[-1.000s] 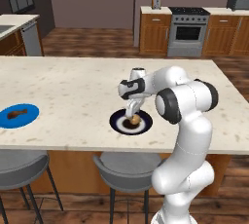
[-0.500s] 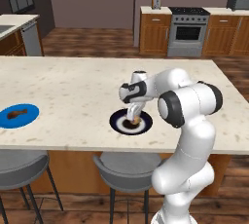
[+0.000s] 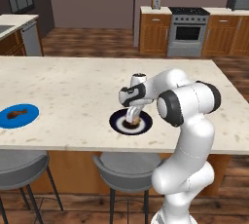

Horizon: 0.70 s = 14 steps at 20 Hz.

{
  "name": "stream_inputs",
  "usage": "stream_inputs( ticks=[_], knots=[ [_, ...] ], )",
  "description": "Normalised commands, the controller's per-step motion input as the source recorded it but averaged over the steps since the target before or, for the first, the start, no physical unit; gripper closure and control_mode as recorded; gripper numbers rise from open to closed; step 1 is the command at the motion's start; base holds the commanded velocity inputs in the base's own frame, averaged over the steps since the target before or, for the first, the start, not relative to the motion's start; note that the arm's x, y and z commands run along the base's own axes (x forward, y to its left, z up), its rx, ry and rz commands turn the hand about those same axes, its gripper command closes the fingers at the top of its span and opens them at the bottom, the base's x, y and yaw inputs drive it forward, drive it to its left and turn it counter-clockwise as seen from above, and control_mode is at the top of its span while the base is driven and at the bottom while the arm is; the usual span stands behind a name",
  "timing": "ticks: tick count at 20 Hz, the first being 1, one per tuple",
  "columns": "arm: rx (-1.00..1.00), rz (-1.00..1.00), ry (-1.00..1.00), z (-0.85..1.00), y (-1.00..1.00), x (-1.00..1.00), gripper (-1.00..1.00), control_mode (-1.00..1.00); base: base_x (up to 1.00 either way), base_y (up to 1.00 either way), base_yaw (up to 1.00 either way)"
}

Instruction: Transport the chicken drumstick and onion to the fridge. Place the chicken drumstick on the rack containing meat and place the onion on the rack containing the vegetable, ensuring meats and vegetables are on different racks.

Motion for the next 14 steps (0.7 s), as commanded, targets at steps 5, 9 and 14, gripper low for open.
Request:
stream_inputs(
  ticks=[5,9,14],
  knots=[
    [0.0,0.05,0.0,-0.47,0.03,0.0,-1.0,-1.0,0.0,0.0,0.0],
    [0.0,0.06,0.0,-0.55,0.03,0.0,-1.0,-1.0,0.0,0.0,0.0],
    [0.0,0.03,0.01,-0.42,0.03,-0.26,1.0,-1.0,0.0,0.0,0.0]
  ],
)
